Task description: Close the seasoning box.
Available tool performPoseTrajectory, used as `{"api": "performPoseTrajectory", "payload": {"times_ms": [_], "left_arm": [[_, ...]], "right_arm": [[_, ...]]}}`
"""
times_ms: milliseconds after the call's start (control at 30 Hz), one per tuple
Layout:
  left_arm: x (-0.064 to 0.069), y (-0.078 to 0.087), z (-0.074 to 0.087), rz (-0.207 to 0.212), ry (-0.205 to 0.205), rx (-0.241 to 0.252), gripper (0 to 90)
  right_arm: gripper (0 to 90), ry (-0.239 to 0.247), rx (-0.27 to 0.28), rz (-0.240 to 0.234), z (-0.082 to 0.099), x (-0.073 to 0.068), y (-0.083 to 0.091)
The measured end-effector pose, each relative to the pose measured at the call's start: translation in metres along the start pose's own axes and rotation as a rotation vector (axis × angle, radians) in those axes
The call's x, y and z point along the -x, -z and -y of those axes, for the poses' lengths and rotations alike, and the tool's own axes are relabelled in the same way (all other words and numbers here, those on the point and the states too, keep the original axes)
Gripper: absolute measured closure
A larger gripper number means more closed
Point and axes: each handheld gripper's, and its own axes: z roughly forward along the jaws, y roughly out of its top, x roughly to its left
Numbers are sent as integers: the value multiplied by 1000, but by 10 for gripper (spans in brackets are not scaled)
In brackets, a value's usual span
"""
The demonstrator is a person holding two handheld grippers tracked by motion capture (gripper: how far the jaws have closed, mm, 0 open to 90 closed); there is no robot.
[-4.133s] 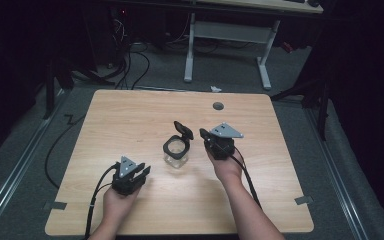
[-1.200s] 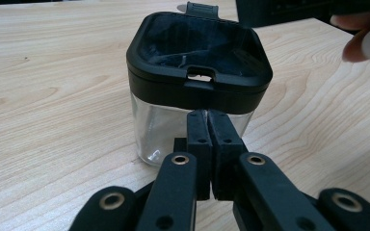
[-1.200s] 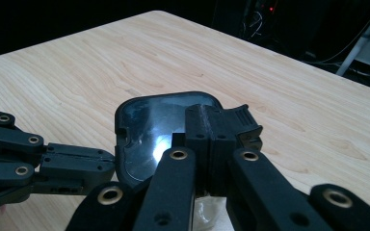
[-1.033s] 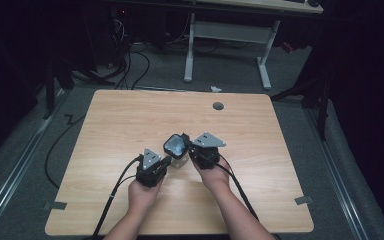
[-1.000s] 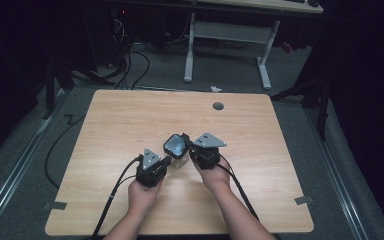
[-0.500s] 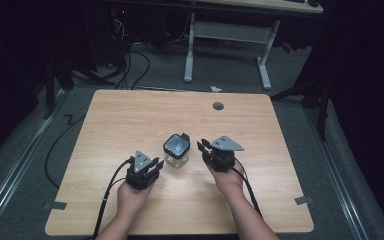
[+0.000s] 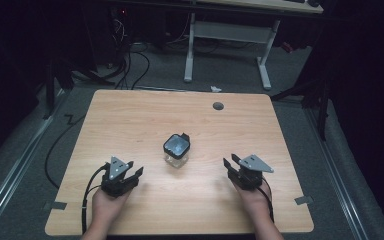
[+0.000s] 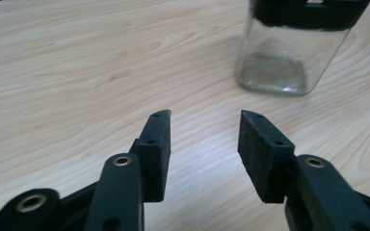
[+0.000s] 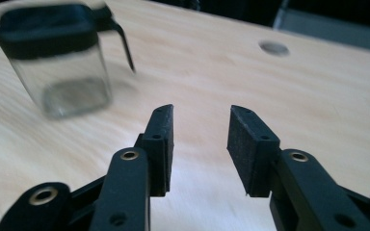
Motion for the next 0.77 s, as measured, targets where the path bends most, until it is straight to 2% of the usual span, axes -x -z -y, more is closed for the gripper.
{"api": "performPoseTrajectory", "payload": {"times_ms": [33,67,133,200,300,367,500,600,767], "left_arm": [[0,0,0,0,0,0,534],[-4,10,5,-12,0,-7,519],[-6,20,13,-32,4,8,509],[-11,24,18,-24,23,-2,510],[-14,25,20,-40,20,-11,509],[-14,25,21,-26,43,-8,509],[-8,24,20,-27,35,-4,509],[-7,21,22,-22,34,-16,509],[-6,22,21,-11,40,-8,510]], "right_arm": [[606,0,0,0,0,0,0],[585,-23,-3,14,14,4,10],[575,-28,-8,43,27,5,22],[575,-27,-11,66,37,5,31],[570,-30,-8,65,37,8,36],[570,-54,1,64,37,10,36],[570,-27,-11,59,40,7,34],[568,-40,-4,56,39,8,35],[565,-31,-8,52,40,7,34]]}}
